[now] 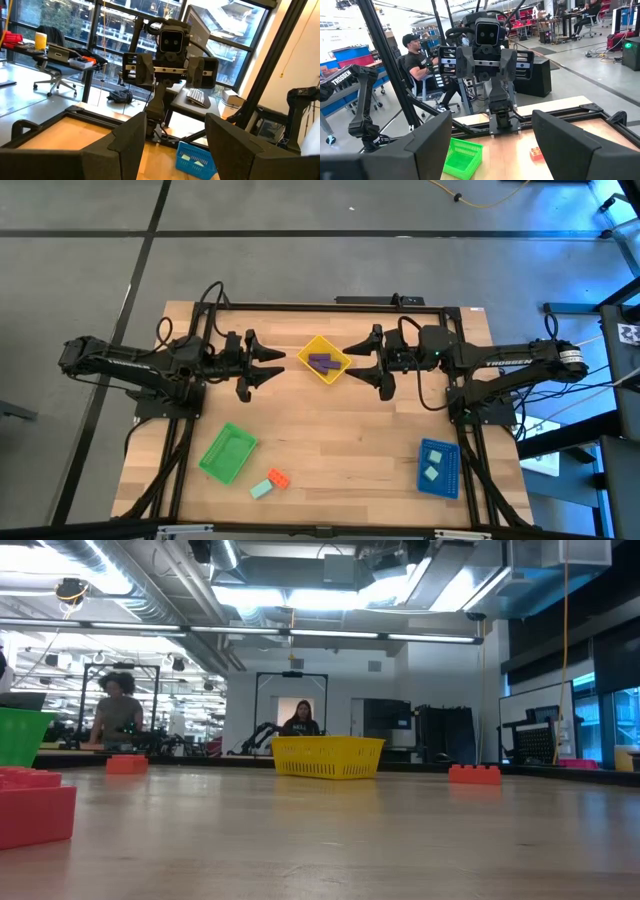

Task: Sort & place blocks by color
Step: Put the light blue block into the blue bin

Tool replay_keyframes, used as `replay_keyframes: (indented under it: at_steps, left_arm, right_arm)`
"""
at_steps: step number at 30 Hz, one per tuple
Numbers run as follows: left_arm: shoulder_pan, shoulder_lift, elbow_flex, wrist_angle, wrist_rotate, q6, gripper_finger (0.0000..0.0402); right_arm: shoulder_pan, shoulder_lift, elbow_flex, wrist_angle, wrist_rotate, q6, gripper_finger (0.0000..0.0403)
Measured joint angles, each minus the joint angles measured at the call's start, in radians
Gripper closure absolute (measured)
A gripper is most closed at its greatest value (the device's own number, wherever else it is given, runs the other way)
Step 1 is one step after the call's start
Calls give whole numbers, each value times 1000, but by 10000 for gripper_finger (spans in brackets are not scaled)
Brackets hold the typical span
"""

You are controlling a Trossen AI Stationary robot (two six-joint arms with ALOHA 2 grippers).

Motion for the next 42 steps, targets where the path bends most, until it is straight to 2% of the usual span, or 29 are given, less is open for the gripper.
replay_keyframes:
  at_steps: [19, 28, 33, 38, 42]
  left_arm:
    - [-5, 0, 5, -19, 30, -22, 208]
    - [-46, 5, 155, -365, 26, -1, 209]
    - [-86, 4, 204, -497, 0, -4, 209]
    - [-168, 28, 233, -586, -34, -59, 209]
    - [-263, 104, 262, -614, -57, -88, 209]
  right_arm:
    - [0, 0, 0, 0, 0, 5, 126]
    - [0, 0, 0, 0, 0, 5, 126]
    - [-1, 0, 0, 0, 1, 6, 126]
    - [0, 0, 0, 0, 47, 11, 126]
    - [0, 0, 0, 0, 64, 7, 126]
